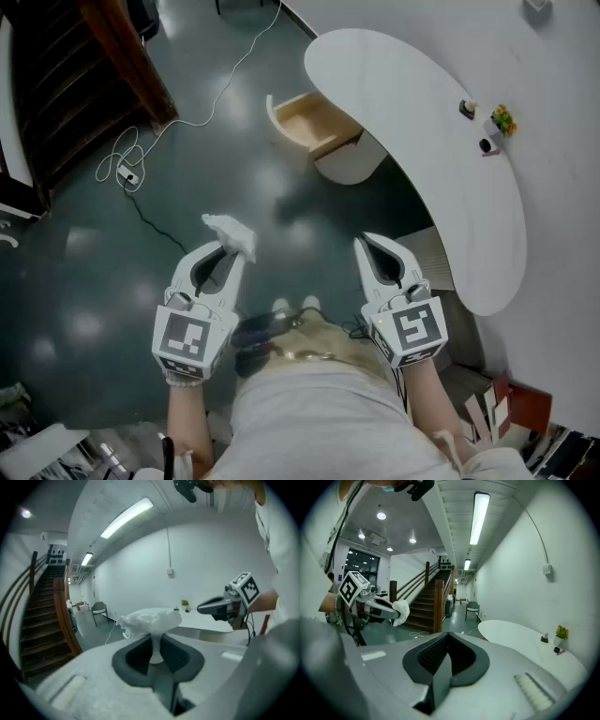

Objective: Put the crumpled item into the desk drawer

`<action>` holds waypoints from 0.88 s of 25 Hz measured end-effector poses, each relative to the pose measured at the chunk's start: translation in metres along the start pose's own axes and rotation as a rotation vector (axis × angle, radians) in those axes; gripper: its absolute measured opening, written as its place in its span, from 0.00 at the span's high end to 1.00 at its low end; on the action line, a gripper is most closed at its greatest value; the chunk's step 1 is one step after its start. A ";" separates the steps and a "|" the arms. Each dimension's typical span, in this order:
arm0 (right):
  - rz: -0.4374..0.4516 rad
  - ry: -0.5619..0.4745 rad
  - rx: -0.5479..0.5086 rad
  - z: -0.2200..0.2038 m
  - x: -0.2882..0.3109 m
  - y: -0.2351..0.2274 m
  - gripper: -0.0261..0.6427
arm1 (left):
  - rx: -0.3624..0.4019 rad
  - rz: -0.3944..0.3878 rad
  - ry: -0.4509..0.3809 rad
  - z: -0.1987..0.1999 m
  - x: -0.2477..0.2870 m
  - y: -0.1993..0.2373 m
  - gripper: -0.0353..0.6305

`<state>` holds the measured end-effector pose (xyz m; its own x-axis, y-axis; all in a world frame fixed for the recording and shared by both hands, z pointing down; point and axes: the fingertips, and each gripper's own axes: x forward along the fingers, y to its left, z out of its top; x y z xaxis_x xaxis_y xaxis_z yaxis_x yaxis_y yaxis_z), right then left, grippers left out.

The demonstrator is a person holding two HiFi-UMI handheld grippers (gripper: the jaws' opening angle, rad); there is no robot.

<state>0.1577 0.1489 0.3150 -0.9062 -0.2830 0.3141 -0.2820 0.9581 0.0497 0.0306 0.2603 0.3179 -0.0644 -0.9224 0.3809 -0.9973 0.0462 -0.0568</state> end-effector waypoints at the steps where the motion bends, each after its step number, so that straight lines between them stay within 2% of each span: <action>1: 0.001 0.000 0.001 0.000 0.000 0.000 0.95 | 0.001 0.003 -0.002 0.002 0.000 0.001 0.88; 13: 0.014 0.003 0.008 0.000 0.007 0.009 0.95 | 0.021 0.000 -0.001 -0.001 -0.004 0.005 0.88; 22: -0.016 -0.002 0.035 0.002 0.007 0.009 0.95 | 0.040 -0.022 -0.005 -0.002 -0.001 0.007 0.88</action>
<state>0.1487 0.1551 0.3160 -0.9024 -0.2982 0.3112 -0.3071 0.9514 0.0214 0.0239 0.2623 0.3187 -0.0426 -0.9249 0.3778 -0.9963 0.0109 -0.0856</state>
